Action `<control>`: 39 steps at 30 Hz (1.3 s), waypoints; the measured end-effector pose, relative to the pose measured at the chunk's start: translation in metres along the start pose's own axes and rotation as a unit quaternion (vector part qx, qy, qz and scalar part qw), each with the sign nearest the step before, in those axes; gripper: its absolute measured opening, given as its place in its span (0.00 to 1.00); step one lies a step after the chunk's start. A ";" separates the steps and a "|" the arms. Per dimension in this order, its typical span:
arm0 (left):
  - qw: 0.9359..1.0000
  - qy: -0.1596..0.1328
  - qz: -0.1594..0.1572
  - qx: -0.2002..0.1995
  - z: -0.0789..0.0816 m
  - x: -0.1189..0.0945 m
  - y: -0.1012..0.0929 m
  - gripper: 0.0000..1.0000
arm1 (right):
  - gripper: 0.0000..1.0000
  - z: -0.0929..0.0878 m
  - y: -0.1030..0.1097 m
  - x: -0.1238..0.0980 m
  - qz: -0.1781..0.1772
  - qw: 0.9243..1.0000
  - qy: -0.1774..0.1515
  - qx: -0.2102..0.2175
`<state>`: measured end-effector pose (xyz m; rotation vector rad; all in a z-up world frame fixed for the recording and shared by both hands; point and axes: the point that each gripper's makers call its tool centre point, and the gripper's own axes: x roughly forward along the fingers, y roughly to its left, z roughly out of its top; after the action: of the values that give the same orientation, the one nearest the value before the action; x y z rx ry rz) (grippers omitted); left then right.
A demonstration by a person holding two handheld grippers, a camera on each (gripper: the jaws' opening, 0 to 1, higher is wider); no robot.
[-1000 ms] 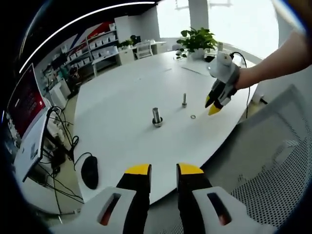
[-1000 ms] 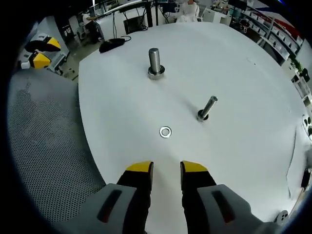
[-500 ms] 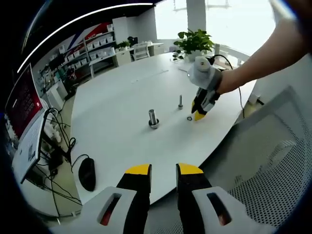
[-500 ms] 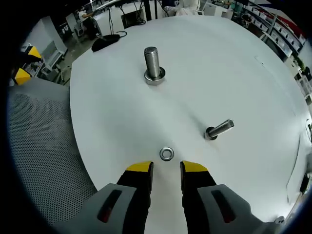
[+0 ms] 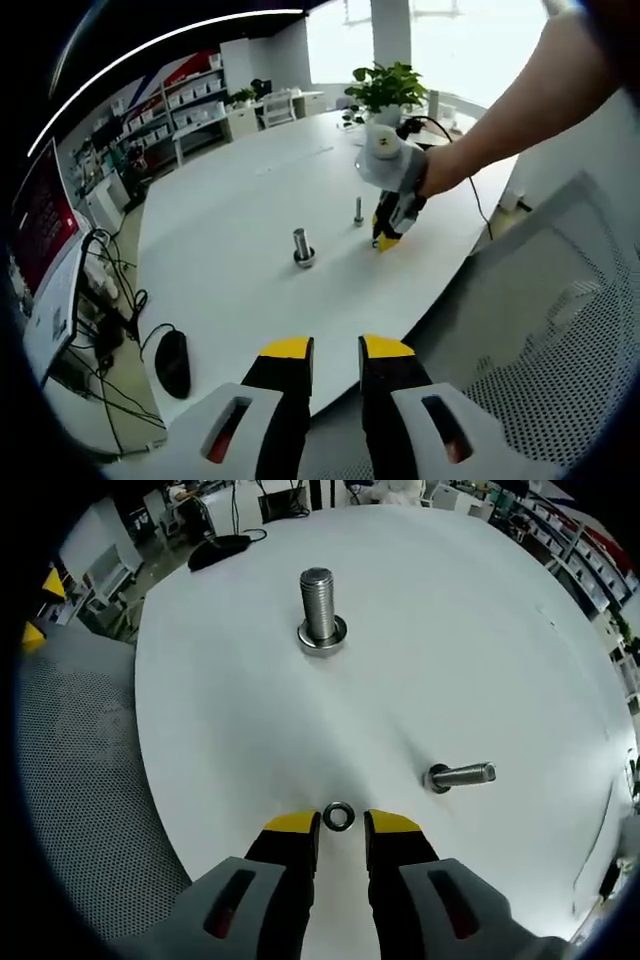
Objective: Place the washer onto the threaded stud by aligning its center hole with the stud, sliding it down to the base, and recovering from edge contact or off-axis alignment until the washer reaches the visible bottom stop.
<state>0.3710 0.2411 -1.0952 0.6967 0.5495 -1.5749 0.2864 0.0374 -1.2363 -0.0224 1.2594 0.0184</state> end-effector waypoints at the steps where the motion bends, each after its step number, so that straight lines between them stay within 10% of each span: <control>1: 1.000 0.000 -0.002 0.004 0.000 0.000 -0.002 0.16 | 0.21 0.000 -0.003 0.003 0.001 1.000 0.001 -0.002; 27: 1.000 -0.012 -0.005 0.022 0.006 -0.001 -0.006 0.14 | 0.14 0.000 0.000 0.004 0.005 0.995 0.096 -0.034; 39: 1.000 -0.001 -0.006 0.022 0.000 0.000 -0.006 0.15 | 0.14 -0.006 -0.004 0.002 -0.018 1.000 0.020 0.005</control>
<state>0.3648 0.2414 -1.0954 0.7249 0.5195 -1.6025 0.2816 0.0336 -1.2396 -0.0364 1.2997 -0.0197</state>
